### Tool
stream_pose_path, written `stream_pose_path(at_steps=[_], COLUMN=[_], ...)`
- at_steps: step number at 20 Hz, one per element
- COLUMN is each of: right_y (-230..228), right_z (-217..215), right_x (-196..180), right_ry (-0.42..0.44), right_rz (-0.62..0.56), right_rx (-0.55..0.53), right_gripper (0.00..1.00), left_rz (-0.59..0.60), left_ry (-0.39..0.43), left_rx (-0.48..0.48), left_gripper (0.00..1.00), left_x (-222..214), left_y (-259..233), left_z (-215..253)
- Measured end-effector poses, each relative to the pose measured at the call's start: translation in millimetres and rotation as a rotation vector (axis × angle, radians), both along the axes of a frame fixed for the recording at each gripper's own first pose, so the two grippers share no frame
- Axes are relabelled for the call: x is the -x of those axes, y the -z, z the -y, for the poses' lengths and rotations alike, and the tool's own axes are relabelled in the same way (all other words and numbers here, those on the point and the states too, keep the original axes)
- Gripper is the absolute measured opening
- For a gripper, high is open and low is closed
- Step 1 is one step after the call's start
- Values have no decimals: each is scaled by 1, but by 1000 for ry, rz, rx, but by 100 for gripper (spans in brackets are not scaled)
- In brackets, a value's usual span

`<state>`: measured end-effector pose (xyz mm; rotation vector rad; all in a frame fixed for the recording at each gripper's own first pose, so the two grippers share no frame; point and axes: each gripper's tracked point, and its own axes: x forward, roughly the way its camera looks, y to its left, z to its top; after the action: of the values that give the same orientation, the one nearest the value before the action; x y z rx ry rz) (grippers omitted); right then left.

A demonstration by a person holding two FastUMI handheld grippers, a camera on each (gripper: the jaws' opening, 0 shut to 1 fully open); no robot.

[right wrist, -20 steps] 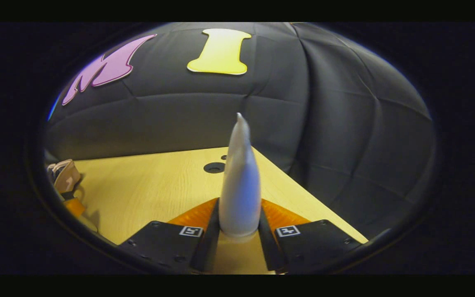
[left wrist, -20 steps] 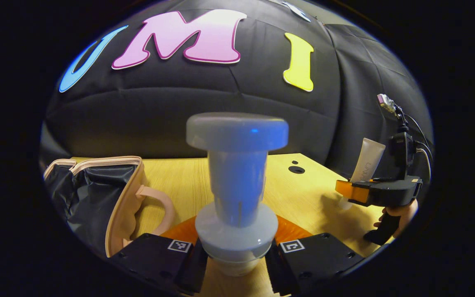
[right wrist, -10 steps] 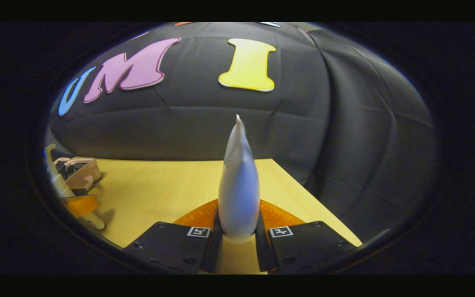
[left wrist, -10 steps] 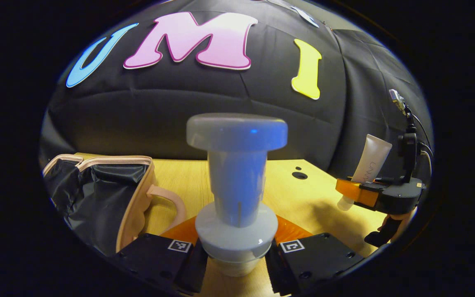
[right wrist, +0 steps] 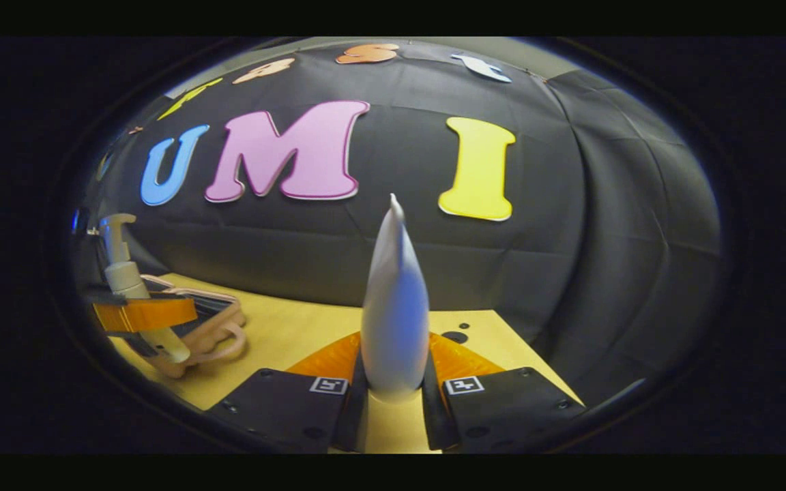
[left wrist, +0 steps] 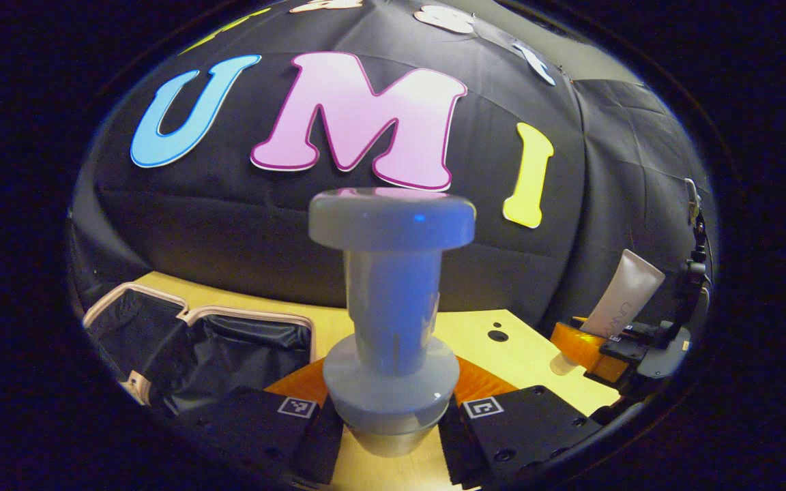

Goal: First open the suitcase, pack the skin care products into it, and then close the suitcase.

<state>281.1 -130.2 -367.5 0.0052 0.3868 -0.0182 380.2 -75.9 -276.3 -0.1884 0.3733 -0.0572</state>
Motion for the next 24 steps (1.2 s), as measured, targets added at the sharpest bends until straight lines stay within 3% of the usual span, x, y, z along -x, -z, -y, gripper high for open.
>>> stream_pose_path(at_steps=[4,7,8,9,14,15,16,18,19,21,22,24], right_y=[-21,-25,-27,-30,-35,-35,-35,-33,-32,-30,-29,-30], right_z=[-48,-82,-90,-98,-133,-137,-140,-146,-148,-152,-152,-154], right_x=[6,15,17,18,24,25,25,26,27,27,27,26], right_ry=[-38,-76,-86,-95,-141,-149,-157,-170,-174,-174,-172,-170], right_rz=[25,19,20,25,26,23,26,25,21,6,-1,-6], right_rx=[-31,-62,-64,-67,-102,-107,-102,-106,-116,-138,-148,-160], right_gripper=[36,36,31,36,36,31,36,41,36,36,42,31], left_rz=[-59,-150,-191,-237,-482,-538,-581,-629,-656,-718,-736,-757], left_ry=[-70,-70,-69,-58,-6,-6,-20,-44,-55,-91,-108,-121], left_rx=[-67,-75,-73,-76,-75,-72,-70,-56,-53,-40,-31,-47], left_gripper=[63,63,63,63,63,63,67,63,64,64,65,66], left_x=[9,12,10,10,13,16,16,9,6,4,2,2], left_y=[12,42,55,70,131,143,154,164,167,176,181,187], left_z=[-85,-128,-137,-143,-160,-164,-169,-175,-178,-184,-185,-186])
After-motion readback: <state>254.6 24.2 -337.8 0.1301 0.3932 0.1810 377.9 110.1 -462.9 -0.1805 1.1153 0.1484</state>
